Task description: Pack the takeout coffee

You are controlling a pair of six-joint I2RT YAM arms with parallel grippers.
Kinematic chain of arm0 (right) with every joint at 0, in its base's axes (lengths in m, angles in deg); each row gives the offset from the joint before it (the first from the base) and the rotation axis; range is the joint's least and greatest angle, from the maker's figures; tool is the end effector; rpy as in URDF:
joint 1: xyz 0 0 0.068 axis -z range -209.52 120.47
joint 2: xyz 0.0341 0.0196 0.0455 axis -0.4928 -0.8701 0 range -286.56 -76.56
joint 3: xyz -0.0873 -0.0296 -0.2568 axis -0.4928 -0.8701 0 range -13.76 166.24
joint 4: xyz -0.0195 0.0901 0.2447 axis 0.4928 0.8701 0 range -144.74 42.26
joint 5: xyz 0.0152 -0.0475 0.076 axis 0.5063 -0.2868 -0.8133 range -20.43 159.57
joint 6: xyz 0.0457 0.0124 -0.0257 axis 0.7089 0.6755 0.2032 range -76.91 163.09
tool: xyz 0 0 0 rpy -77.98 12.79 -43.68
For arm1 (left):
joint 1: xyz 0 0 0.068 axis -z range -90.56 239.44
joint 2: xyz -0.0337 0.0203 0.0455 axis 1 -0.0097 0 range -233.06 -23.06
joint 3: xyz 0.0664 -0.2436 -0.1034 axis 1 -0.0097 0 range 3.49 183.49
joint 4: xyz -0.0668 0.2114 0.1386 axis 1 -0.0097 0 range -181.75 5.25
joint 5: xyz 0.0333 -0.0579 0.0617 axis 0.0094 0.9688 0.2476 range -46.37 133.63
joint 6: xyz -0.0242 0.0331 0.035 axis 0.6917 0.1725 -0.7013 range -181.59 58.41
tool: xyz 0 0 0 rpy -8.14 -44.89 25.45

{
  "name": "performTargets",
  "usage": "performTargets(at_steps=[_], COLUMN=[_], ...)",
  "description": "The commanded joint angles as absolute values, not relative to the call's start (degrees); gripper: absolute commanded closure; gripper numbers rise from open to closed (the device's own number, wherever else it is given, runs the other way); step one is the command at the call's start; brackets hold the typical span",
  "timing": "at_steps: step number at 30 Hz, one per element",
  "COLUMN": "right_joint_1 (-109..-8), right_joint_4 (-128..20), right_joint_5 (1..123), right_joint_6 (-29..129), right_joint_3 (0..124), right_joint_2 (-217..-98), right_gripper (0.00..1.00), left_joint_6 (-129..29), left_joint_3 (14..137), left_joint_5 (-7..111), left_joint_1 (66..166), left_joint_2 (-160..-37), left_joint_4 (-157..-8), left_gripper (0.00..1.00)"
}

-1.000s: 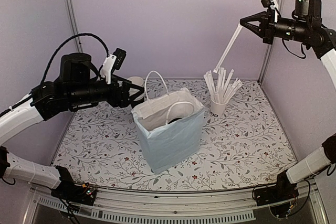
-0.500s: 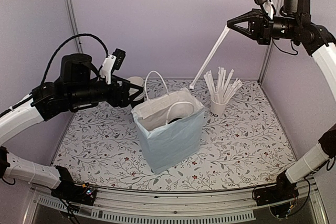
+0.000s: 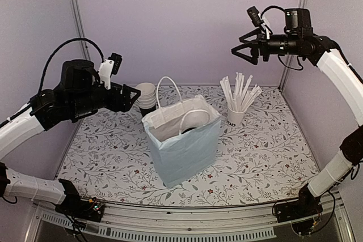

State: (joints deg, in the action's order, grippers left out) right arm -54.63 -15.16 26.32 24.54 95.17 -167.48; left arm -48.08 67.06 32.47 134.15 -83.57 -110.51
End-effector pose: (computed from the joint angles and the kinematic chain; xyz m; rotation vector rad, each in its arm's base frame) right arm 0.2900 0.1628 0.4736 -1.1542 1.5364 0.8065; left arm 0.1698 -0.1582 0.3743 0.4093 1.9468 -0.4735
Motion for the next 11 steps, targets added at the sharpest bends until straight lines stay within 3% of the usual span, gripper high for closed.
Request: performTargets(at_steps=[1,6,11], right_joint_1=[-44.0,-43.3,-40.4], right_joint_4=[-29.7,-38.0,-44.1], right_joint_5=[44.0,70.8,73.6], right_joint_6=[30.1,31.7,31.1], right_joint_3=[82.3,67.6,55.6], right_joint_2=[-157.3,-149.0,-143.7], right_gripper=[0.01,0.01,0.01], left_joint_6=[-49.9,-51.6,-52.2], left_joint_3=[66.5,64.0,61.0], left_joint_5=[25.9,24.2,28.3], left_joint_1=[130.2,124.6,121.3], left_joint_2=[-82.2,-82.0,-81.6], left_joint_4=[-111.3,-108.3,-102.8], left_gripper=[0.15,0.13,0.12])
